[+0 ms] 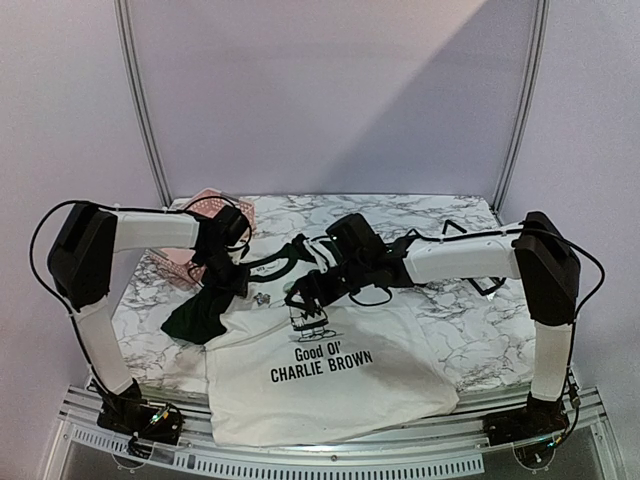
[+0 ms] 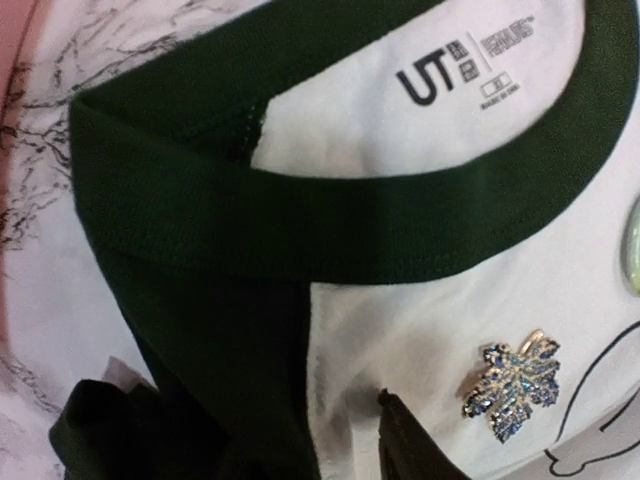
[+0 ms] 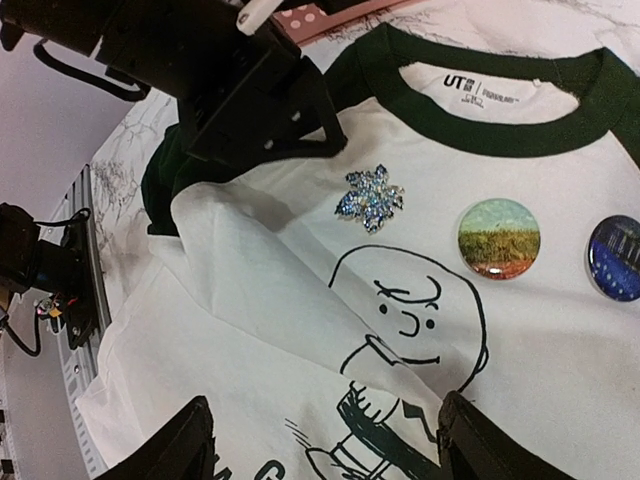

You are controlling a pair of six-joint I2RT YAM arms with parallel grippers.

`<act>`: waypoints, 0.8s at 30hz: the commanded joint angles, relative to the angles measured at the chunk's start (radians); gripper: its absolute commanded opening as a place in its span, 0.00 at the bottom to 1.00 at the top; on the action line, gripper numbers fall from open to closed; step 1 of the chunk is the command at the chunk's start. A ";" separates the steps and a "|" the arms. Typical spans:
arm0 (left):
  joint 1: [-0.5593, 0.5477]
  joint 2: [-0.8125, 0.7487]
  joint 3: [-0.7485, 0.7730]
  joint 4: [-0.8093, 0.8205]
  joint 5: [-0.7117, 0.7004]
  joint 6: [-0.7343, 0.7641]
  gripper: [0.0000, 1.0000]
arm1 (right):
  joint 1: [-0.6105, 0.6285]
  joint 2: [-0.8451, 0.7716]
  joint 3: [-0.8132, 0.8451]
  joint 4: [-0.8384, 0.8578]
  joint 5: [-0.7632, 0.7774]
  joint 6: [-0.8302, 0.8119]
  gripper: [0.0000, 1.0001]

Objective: Remove the brooch from the garment
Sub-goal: Pick up the flattened clothing from the center of the board.

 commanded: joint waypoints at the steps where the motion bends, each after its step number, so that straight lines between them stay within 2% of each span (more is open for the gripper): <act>1: -0.008 0.035 0.009 0.005 0.011 0.005 0.31 | 0.008 -0.019 -0.044 0.045 -0.023 0.035 0.75; 4: -0.008 0.014 0.010 0.018 0.017 -0.004 0.08 | 0.020 -0.029 -0.057 0.051 0.001 0.034 0.75; 6: -0.008 -0.021 0.000 0.047 0.034 -0.011 0.00 | 0.026 -0.036 -0.061 0.050 0.020 0.019 0.76; 11: 0.004 -0.165 -0.060 0.177 0.206 0.009 0.00 | 0.028 -0.056 -0.076 0.089 0.045 -0.003 0.75; 15: 0.012 -0.267 -0.099 0.269 0.383 0.015 0.00 | 0.028 -0.080 -0.094 0.165 0.085 -0.002 0.70; 24: 0.052 -0.303 -0.111 0.313 0.570 -0.005 0.00 | 0.028 -0.122 -0.138 0.325 0.091 0.016 0.65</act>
